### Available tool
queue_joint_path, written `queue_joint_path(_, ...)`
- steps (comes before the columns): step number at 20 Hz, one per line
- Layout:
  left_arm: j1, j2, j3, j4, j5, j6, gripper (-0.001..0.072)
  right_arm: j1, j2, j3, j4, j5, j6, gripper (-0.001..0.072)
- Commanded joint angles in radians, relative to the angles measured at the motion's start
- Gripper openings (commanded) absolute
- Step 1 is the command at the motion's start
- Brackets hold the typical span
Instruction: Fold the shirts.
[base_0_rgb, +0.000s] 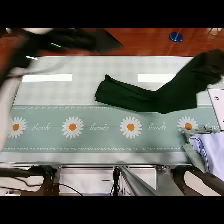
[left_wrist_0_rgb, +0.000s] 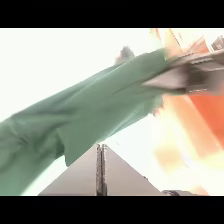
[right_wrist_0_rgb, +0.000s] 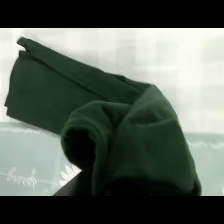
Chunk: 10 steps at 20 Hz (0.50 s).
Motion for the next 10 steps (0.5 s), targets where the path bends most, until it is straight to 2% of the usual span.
queue_joint_path(1,0.289,0.216,0.001,0.007,-0.147,0.024,0.0019,0.195,-0.122,0.001,-0.013,-0.222,0.087,0.0021)
queue_joint_path(5,0.549,0.338,0.0,0.007,-0.249,0.024,0.0019,0.404,-0.342,0.001,-0.013,-0.336,0.147,0.002)
queue_joint_path(8,0.623,0.365,0.0,0.008,-0.266,0.024,0.0019,0.541,-0.508,0.001,0.004,-0.456,0.189,0.0022)
queue_joint_path(9,0.621,0.364,-0.001,0.011,-0.266,0.024,0.0019,0.579,-0.552,0.001,0.042,-0.52,0.187,0.0056)
queue_joint_path(10,0.609,0.363,-0.009,0.025,-0.266,0.024,0.0019,0.612,-0.592,0.001,0.126,-0.594,0.172,0.0331)
